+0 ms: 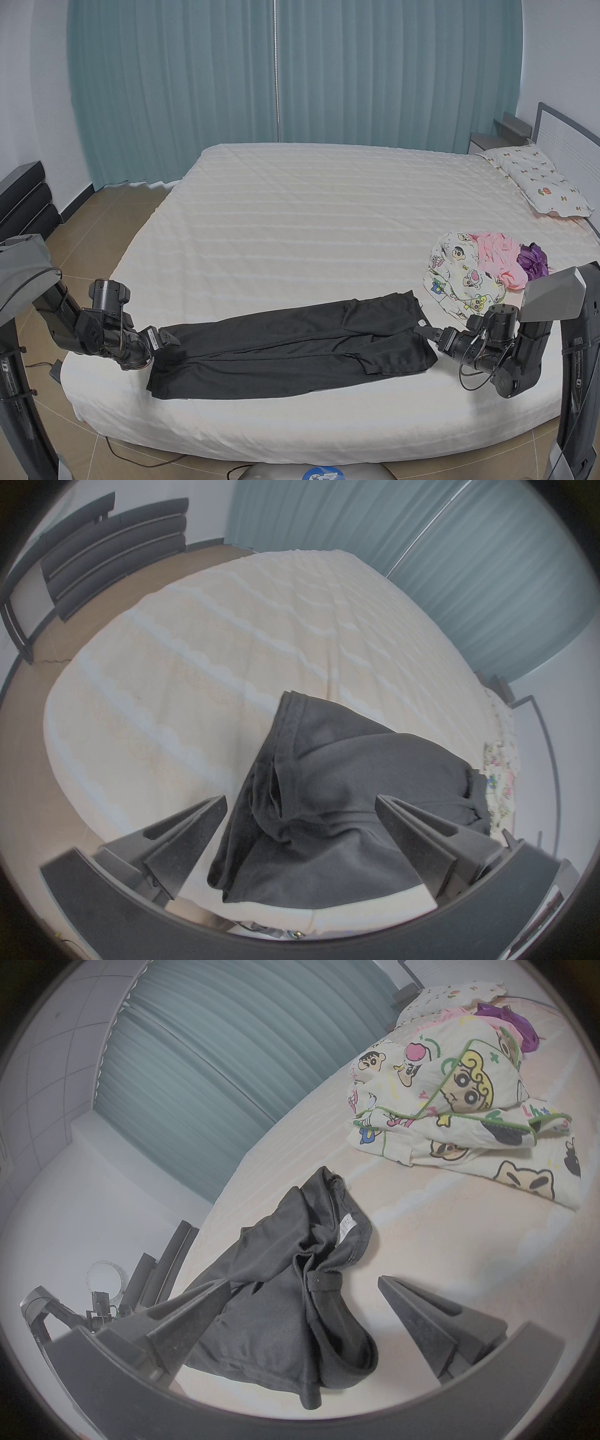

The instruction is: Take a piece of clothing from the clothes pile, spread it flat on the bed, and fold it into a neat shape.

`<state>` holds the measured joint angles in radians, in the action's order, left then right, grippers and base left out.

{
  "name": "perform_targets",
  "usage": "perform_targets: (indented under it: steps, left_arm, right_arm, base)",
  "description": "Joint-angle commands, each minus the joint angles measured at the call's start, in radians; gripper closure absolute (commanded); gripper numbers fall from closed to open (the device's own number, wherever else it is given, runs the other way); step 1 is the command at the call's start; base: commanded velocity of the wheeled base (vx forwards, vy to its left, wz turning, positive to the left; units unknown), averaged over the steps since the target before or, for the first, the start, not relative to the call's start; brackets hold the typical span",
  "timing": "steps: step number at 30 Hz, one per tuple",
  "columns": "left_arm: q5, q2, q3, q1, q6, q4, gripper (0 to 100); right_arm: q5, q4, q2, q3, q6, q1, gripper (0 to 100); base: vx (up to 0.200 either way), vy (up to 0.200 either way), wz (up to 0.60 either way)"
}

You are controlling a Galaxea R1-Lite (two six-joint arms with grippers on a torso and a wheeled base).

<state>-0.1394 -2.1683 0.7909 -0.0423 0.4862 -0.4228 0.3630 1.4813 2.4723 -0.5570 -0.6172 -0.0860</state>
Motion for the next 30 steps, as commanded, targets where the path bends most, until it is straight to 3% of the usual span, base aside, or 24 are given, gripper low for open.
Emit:
perform_targets:
  steps: [1,6,10,15,16,30]
  left_arm:
    - [0.038,-0.093,0.056,0.032,0.006,-0.002,0]
    - [0.029,-0.107,0.070,0.036,0.008,-0.002,0]
    - [-0.028,-0.107,0.071,0.044,0.008,-0.002,0]
    - [-0.022,-0.130,0.096,0.044,0.008,-0.002,0]
    - [-0.023,-0.130,0.096,0.044,0.008,-0.002,100]
    - [-0.049,-0.099,0.053,0.022,0.026,-0.016,100]
  right_arm:
    - [-0.001,0.013,0.005,0.016,0.001,-0.017,0]
    - [-0.002,0.014,0.016,0.014,0.001,-0.026,0]
    - [-0.002,0.016,0.016,0.016,-0.001,-0.032,0]
    - [-0.002,0.016,0.017,0.016,-0.001,-0.032,0]
    - [-0.001,0.016,0.017,0.016,-0.001,-0.032,0]
    - [-0.001,0.017,0.013,0.014,-0.006,-0.029,0]
  base:
    - [0.000,0.000,0.00]
    - [0.000,0.000,0.00]
    - [0.000,0.000,0.00]
    - [0.000,0.000,0.00]
    - [0.000,0.000,0.00]
    - [0.000,0.000,0.00]
